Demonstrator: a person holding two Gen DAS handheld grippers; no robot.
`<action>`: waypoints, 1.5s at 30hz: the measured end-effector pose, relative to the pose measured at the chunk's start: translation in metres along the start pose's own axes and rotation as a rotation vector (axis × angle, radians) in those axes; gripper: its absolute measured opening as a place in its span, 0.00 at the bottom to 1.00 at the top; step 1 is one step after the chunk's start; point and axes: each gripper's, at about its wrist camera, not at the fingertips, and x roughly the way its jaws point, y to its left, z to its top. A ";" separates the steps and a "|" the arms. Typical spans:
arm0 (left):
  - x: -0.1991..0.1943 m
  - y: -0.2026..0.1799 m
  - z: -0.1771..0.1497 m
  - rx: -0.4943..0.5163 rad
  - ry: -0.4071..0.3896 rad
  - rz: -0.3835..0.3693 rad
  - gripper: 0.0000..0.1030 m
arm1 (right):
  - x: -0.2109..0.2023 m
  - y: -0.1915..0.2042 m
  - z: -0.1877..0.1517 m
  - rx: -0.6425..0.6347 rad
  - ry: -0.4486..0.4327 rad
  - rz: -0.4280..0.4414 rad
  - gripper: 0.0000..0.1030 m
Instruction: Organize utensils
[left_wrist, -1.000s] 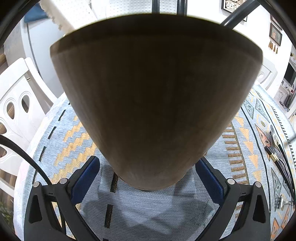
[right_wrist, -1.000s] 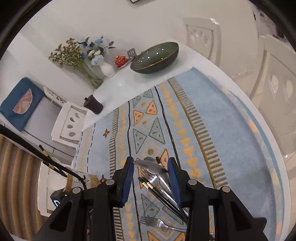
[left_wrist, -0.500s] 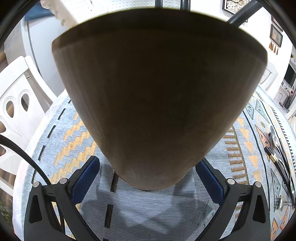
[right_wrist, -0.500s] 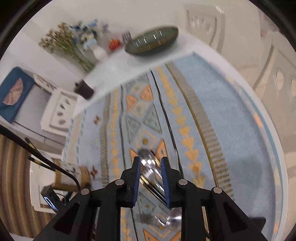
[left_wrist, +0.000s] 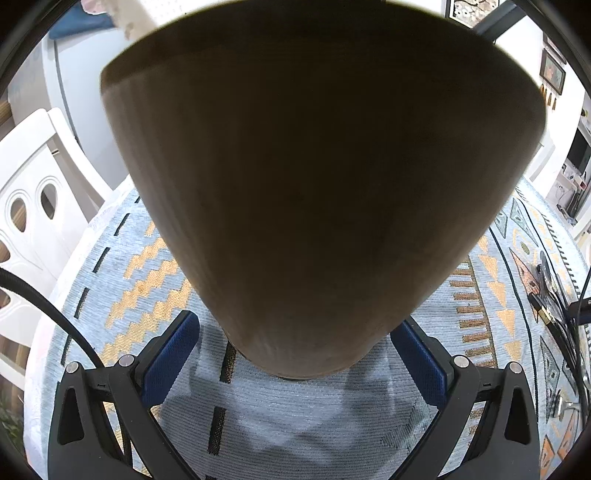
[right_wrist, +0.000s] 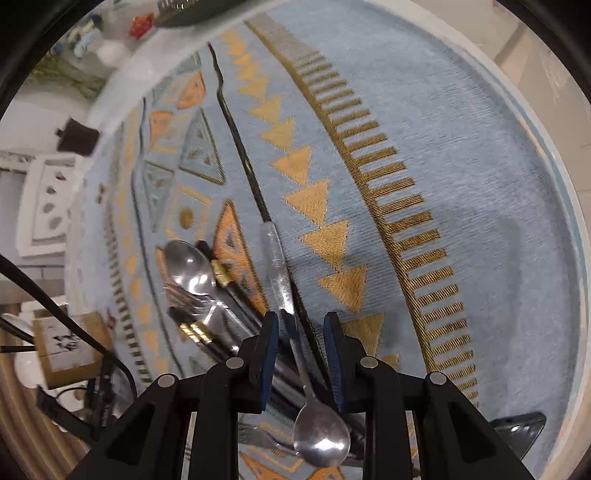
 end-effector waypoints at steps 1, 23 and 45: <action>0.000 0.000 0.000 0.000 0.000 0.001 1.00 | 0.000 0.006 0.000 -0.032 -0.008 -0.031 0.23; -0.006 0.004 0.002 -0.008 -0.006 -0.011 1.00 | -0.103 0.048 -0.071 -0.189 -0.401 0.187 0.05; -0.003 -0.002 0.000 -0.011 -0.006 0.013 1.00 | -0.030 0.070 -0.114 -0.464 0.033 0.015 0.12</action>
